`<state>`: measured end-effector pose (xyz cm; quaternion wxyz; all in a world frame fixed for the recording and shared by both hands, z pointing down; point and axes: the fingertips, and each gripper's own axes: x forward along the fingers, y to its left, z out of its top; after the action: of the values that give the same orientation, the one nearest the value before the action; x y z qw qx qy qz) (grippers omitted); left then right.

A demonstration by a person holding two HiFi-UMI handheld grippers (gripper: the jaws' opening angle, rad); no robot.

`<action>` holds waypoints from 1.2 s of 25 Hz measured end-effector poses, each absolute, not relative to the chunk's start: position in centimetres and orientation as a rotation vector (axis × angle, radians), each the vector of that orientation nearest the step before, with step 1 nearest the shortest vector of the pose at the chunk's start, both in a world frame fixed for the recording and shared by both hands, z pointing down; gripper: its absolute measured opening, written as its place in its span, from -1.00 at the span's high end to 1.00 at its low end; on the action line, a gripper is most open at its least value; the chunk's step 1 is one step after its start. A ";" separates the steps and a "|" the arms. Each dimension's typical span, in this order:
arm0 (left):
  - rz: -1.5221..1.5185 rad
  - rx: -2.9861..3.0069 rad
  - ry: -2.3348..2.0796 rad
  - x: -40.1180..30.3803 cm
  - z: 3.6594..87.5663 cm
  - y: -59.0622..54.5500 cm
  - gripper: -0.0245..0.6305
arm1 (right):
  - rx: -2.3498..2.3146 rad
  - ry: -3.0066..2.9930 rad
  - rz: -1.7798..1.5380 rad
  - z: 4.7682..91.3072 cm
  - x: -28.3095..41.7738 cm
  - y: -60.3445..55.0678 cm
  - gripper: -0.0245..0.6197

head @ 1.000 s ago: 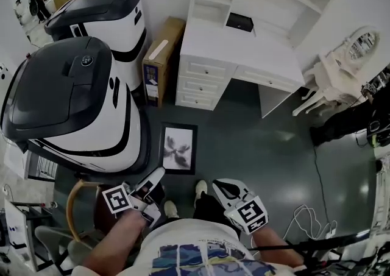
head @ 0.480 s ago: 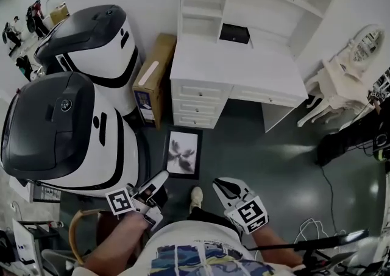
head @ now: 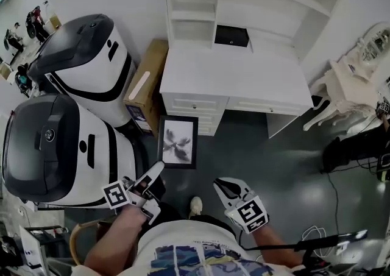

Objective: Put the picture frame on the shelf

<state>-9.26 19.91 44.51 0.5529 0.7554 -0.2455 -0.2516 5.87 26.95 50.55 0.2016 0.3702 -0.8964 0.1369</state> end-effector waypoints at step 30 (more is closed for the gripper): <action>-0.552 1.824 -0.413 -10.3 43.7 -17.5 0.70 | 1.257 -2.321 0.397 50.6 2.4 -3.2 0.64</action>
<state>-10.26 -17.47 43.69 0.5612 0.7742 -0.1754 -0.2342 2.36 -3.18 50.58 0.2342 0.4578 -0.8454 0.1446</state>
